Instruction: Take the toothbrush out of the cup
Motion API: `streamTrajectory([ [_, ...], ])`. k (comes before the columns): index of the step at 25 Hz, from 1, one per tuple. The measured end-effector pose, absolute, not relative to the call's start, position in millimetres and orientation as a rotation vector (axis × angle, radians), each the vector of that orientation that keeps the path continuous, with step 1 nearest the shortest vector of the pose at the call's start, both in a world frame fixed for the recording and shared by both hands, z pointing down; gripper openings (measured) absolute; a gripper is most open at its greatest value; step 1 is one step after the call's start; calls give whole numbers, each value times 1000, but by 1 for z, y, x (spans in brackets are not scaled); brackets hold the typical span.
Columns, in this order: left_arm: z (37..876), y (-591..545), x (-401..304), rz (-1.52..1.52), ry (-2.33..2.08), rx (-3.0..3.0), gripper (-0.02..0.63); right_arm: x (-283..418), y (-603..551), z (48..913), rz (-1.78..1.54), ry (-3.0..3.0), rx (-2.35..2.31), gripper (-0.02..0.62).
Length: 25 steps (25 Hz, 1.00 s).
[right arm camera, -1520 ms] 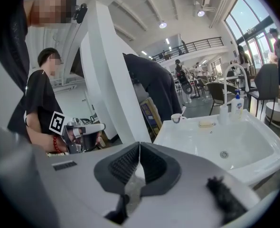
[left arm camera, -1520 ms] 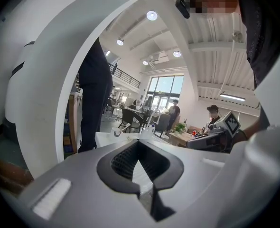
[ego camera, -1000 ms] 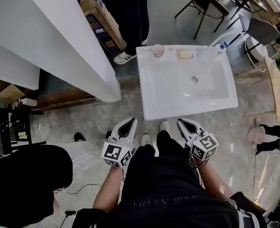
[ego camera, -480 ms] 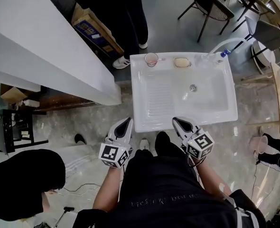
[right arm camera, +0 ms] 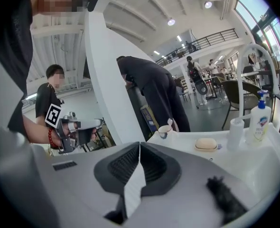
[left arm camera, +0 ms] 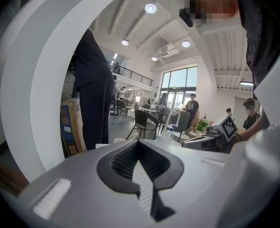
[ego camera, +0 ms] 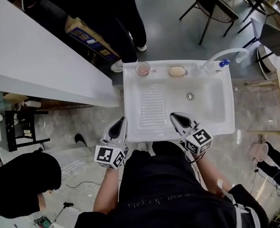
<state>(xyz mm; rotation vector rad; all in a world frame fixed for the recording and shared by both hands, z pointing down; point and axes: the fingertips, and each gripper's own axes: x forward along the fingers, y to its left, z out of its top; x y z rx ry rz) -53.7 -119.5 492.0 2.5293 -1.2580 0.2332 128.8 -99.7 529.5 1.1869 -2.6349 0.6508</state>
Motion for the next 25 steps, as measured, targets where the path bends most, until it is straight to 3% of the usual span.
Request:
streamTrajectory([
  [25,482,-135,-72,187,-1307,2476,8,100,-176,546,548,-2610,1095,14],
])
